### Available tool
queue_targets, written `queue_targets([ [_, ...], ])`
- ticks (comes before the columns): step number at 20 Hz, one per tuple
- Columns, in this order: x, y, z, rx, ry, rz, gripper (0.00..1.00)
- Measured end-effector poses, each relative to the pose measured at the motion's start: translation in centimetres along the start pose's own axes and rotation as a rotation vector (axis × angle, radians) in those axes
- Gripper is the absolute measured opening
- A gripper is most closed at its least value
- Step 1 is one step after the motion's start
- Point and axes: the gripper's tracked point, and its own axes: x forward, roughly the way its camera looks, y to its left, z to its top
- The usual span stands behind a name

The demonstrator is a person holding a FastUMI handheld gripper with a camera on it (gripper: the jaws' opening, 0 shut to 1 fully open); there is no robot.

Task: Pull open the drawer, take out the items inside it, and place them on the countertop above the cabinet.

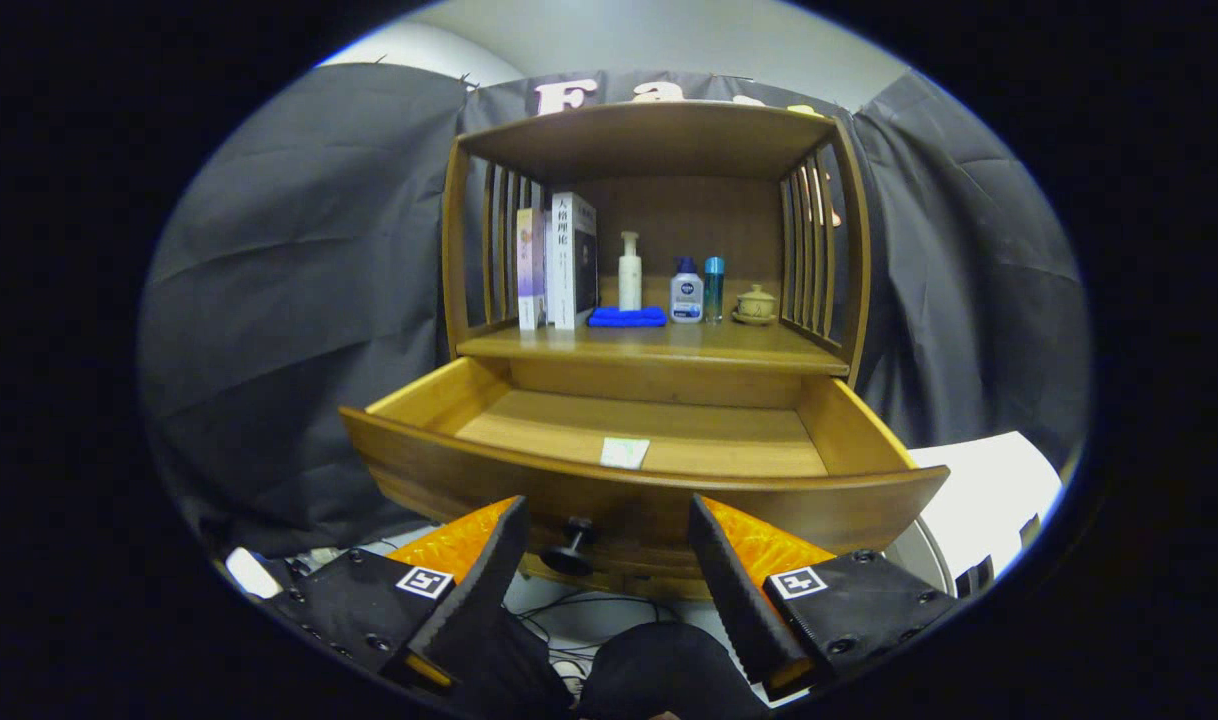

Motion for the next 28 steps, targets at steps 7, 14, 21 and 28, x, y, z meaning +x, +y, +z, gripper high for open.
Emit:
queue_targets([
  [7, 1.3, -2.6, 6.6, -0.058, 0.002, -0.034, 0.99],
  [14, 6.4, -1.4, 7.8, -0.032, 0.129, 0.001, 0.99],
  [21, 12.4, -0.4, 5.2, 0.01, 0.352, 0.03, 0.99],
  [28, 16.9, 0.1, 1.6, -0.01, 0.563, 0.041, 0.97],
])
